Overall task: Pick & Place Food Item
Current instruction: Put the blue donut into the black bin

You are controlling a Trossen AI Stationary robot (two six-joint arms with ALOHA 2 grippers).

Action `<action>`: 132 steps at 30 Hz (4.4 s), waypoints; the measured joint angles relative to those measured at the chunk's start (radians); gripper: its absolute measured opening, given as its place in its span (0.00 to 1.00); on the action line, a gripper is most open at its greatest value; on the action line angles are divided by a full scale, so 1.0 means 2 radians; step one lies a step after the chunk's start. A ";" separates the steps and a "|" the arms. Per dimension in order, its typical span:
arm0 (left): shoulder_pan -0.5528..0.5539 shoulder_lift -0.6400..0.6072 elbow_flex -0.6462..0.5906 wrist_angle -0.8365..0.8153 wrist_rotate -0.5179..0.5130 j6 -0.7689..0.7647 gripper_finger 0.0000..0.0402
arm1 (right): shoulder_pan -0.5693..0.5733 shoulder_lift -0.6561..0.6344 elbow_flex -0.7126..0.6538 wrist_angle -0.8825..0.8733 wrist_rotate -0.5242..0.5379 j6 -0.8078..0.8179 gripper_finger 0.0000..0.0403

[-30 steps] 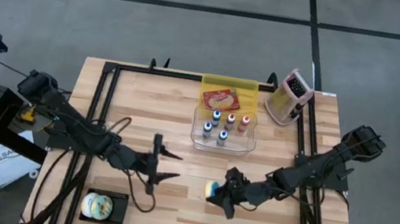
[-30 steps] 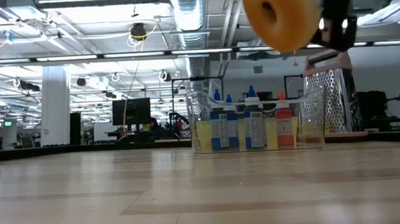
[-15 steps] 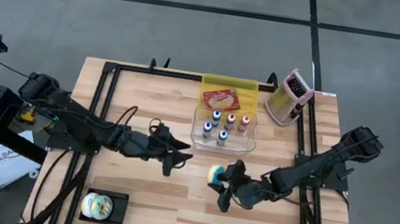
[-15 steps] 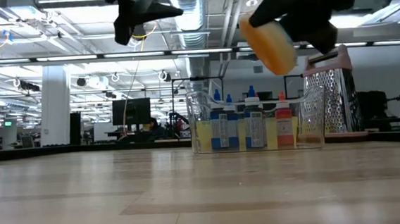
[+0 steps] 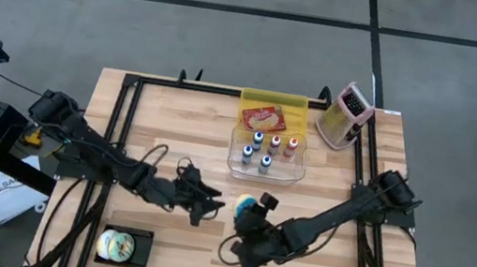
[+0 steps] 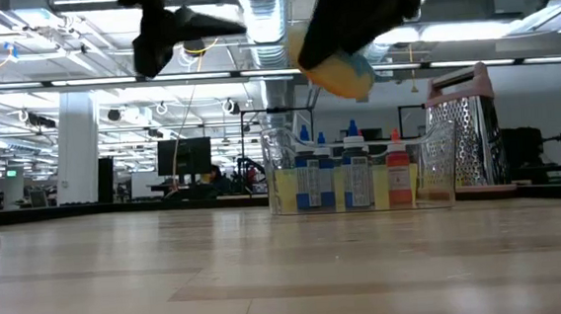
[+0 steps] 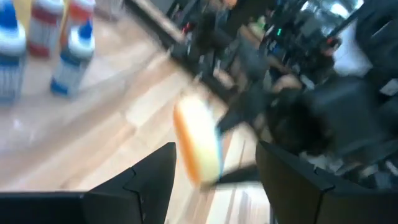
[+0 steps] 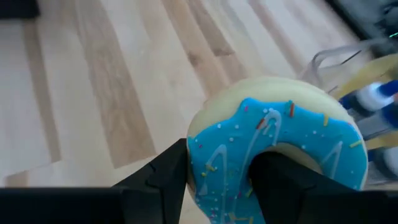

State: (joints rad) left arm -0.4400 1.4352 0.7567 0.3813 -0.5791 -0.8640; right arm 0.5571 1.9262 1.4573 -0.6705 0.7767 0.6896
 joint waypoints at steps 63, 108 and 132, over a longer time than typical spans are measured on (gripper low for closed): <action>-0.017 0.071 0.000 0.023 -0.057 -0.017 0.15 | 0.043 0.028 0.092 0.020 0.019 -0.019 0.64; -0.365 -0.125 0.000 -0.483 0.066 -0.685 0.11 | 0.191 0.029 0.095 -0.233 0.083 0.394 0.65; -0.365 -0.023 0.000 -0.448 0.099 -0.673 0.17 | 0.216 0.029 0.094 -0.233 0.083 0.437 0.65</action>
State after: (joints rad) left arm -1.1694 1.3888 0.7574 -0.5147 -0.3815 -2.2093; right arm 0.9882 1.9842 1.6463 -1.1366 0.9432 1.5642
